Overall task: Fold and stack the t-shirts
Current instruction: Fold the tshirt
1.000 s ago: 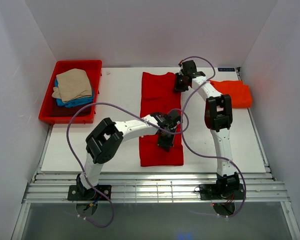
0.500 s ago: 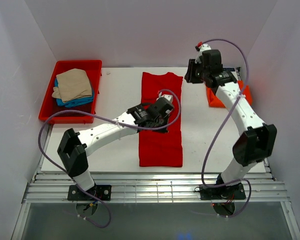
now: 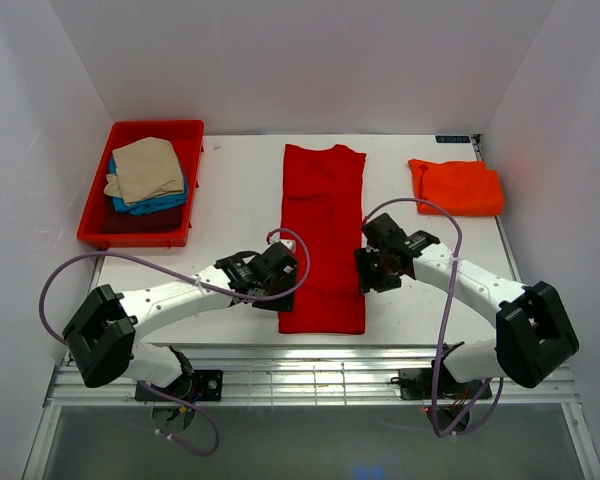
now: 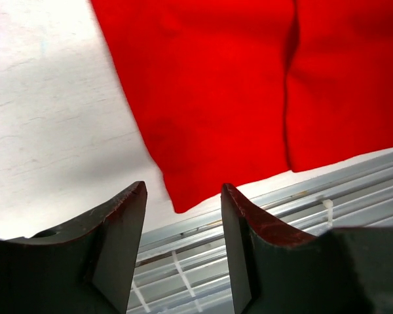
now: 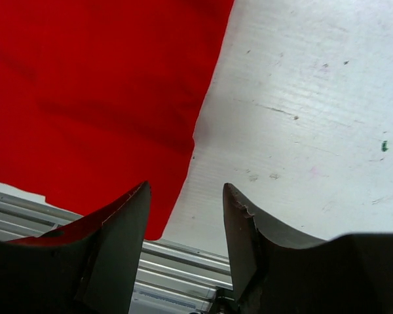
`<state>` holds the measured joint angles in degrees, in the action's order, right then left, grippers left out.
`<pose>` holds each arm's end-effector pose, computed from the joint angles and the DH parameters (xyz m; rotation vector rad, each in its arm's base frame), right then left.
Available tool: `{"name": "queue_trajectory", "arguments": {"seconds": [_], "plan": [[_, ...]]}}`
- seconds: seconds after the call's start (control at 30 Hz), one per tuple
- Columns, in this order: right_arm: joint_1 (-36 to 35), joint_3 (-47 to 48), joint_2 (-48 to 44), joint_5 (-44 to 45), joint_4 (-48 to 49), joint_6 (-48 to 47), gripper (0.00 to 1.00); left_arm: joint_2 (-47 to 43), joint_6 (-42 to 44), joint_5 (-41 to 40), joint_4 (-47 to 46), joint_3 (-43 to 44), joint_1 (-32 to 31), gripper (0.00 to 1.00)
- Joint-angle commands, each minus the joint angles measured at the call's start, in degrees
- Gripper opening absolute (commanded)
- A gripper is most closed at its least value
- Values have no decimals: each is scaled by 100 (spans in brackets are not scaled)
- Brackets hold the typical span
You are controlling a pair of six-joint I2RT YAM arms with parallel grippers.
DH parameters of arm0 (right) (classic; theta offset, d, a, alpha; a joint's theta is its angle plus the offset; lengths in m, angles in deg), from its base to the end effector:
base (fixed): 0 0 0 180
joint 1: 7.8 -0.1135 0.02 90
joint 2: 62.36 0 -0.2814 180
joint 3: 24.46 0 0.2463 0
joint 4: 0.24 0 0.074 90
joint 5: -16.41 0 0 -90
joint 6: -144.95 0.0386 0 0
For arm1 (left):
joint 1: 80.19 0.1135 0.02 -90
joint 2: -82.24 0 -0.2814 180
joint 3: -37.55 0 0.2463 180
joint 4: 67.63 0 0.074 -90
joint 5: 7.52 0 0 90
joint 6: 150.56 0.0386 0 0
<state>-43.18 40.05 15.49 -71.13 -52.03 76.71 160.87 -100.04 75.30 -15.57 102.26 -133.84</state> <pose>0.2030 0.1421 0.2296 -0.3109 2.7127 0.2364 0.1517 -0.1979 0.2276 0.3025 2.7312 -0.3059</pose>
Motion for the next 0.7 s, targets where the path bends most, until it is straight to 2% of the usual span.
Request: {"name": "queue_trajectory", "arguments": {"seconds": [0.0,0.2,0.43,0.67], "plan": [[-267,-154,-68,-61,-54,328,54,-23,-138,480,-604,-253,30,60],[-689,-488,-6,-439,113,601,51,144,-305,709,-772,-587,30,59],[-1208,-664,196,-404,139,883,47,82,-411,709,-780,-842,30,58],[-1428,-708,337,-352,131,1067,45,232,-455,718,-877,-1000,30,57]]}}
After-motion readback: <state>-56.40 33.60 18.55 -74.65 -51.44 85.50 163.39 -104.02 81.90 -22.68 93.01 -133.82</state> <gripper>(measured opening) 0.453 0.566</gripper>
